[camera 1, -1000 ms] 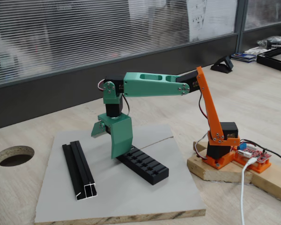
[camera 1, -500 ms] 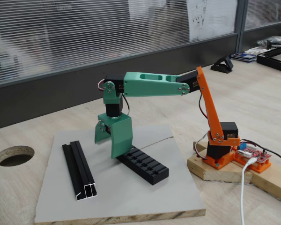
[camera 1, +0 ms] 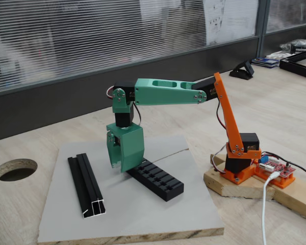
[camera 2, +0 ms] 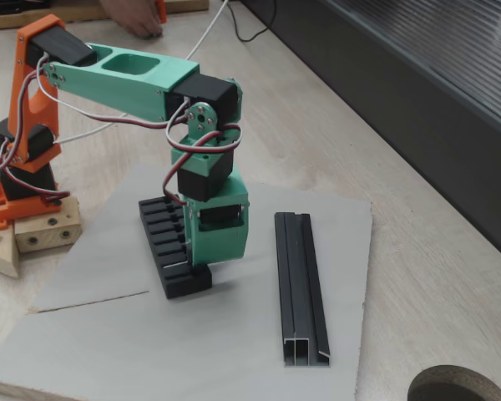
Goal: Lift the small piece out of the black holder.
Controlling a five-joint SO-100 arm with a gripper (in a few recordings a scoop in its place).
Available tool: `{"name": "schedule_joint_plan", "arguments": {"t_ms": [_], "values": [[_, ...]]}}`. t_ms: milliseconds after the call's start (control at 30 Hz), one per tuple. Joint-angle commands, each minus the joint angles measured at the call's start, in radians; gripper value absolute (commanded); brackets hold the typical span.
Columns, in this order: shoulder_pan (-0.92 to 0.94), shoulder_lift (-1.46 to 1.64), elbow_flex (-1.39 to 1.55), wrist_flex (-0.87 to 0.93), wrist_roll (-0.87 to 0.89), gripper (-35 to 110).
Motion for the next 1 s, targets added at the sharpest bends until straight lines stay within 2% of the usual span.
{"name": "schedule_joint_plan", "arguments": {"t_ms": [0, 233, 967], "values": [[-0.015, 0.014, -0.008, 0.008, 0.003, 19], [-0.014, 0.014, -0.008, 0.008, 0.008, 3], [0.055, 0.031, -0.008, 0.011, 0.000, 3]]}}
